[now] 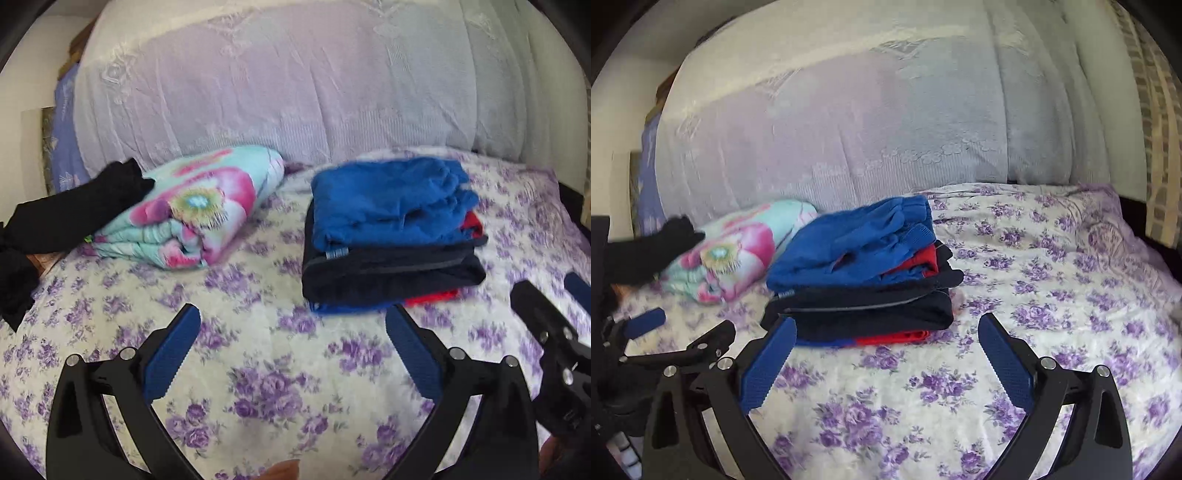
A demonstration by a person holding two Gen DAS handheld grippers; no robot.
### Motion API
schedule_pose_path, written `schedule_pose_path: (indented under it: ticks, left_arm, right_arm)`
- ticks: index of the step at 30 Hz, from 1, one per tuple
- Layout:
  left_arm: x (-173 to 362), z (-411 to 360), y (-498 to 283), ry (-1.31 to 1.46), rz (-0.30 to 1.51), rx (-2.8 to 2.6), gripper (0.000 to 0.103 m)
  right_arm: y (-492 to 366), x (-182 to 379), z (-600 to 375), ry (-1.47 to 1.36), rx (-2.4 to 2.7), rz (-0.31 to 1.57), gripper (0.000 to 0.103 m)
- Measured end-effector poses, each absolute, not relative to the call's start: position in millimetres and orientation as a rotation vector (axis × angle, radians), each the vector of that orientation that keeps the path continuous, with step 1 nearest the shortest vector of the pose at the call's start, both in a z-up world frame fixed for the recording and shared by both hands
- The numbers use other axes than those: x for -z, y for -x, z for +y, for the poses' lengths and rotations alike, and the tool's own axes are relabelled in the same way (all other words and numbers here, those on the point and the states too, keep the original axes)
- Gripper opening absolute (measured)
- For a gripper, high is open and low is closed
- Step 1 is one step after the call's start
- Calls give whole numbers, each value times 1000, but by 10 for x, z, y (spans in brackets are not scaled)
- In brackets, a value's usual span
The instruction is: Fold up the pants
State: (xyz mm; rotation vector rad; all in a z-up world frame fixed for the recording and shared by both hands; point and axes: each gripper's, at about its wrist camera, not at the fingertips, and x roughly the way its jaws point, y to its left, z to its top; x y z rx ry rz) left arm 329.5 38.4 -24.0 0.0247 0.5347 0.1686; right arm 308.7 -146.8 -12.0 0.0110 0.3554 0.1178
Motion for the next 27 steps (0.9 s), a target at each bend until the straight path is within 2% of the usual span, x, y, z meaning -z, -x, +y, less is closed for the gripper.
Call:
schedule_pose_path:
  ticks: [11,27]
  left_arm:
    - [-24,492,-3023,27,460,-137,99]
    - [60,429,-3052,12,473,-126,99]
  right_arm:
    - [-2940,29,-1484,-59,-161,312,99]
    - [-2951,60,-1459,-57,-156,335,99]
